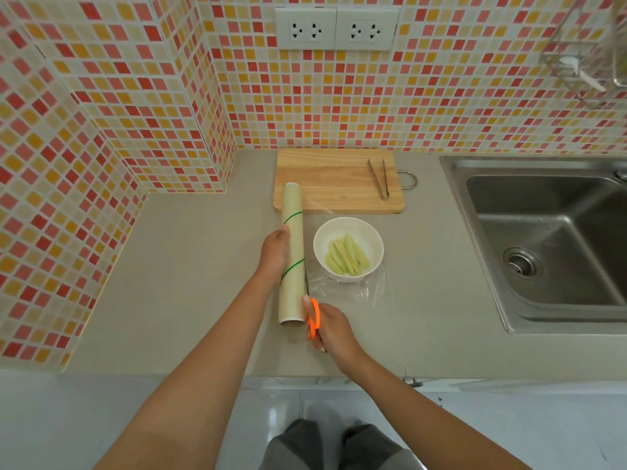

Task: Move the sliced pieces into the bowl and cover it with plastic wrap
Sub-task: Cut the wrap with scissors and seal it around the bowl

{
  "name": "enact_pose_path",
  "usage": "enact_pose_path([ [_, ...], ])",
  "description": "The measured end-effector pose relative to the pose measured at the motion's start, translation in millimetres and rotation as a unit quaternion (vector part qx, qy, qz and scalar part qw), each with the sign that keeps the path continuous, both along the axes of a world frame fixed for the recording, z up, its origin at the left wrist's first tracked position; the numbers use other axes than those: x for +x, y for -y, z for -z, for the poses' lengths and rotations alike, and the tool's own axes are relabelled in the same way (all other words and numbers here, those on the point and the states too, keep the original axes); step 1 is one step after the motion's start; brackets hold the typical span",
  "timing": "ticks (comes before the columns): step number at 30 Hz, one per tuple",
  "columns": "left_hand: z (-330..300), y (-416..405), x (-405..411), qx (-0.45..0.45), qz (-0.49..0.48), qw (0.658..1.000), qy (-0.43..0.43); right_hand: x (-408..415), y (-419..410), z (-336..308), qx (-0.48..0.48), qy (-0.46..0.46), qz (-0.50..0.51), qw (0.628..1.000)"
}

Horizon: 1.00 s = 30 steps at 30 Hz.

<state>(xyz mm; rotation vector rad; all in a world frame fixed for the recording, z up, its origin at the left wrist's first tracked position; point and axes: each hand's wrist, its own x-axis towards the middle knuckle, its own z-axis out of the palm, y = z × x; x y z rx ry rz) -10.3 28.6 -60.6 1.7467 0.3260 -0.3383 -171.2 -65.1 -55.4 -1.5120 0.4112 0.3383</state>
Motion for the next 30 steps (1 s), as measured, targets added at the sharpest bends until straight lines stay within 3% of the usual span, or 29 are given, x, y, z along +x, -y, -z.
enact_pose_path([
  [30, -8, 0, -7, -0.037, -0.007, 0.999, 0.005, 56, 10, -10, -0.006, 0.018, -0.015, 1.0],
])
